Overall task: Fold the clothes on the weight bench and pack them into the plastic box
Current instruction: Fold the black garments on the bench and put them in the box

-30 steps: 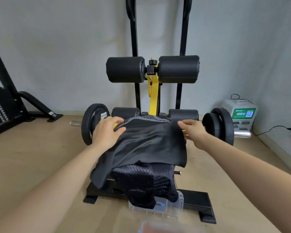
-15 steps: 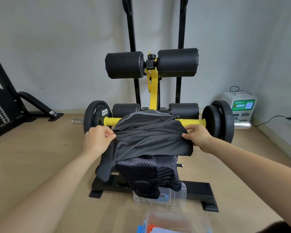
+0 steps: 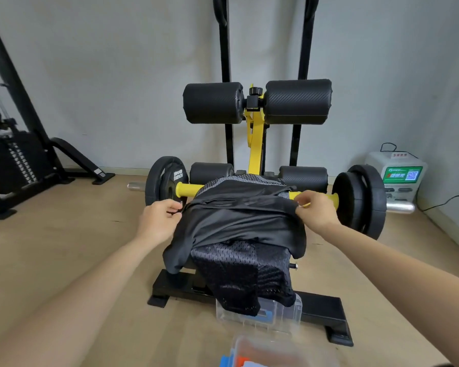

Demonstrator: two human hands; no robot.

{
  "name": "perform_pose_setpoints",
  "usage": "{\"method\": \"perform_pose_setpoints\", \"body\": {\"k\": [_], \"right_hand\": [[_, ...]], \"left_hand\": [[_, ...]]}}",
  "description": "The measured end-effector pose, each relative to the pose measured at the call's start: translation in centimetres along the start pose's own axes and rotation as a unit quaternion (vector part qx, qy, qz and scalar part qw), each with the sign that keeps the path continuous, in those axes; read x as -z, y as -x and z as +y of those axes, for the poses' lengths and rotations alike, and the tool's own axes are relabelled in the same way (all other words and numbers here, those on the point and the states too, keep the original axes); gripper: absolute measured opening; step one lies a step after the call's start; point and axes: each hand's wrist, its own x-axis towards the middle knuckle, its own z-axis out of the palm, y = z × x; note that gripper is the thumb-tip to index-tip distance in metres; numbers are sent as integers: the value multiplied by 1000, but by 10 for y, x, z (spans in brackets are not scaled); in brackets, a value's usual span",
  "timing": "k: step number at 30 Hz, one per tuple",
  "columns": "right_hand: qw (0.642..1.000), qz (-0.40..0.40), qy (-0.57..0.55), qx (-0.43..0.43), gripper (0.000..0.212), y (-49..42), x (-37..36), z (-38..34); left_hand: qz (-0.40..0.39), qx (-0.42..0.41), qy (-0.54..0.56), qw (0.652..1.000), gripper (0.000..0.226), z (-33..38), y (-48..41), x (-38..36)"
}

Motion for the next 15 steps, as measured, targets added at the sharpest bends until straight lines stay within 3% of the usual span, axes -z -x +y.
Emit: {"method": "perform_pose_setpoints", "body": {"k": [4,8,12,15], "right_hand": [[994,-35,-30,103,7,-2,-20,-45],[977,-124,-14,171,17,-9,-54,-85],[961,-197,58,184,31,-19,-80,-101],[962,-183,81,187,13,-26,-90,-103]], "left_hand": [[-64,126,23,990,22,-13,14,9],[-135,280,129,942,32,-14,27,6],[-111,214,140,960,9,-23,24,3],[-59,172,164,970,8,-29,20,6]]}}
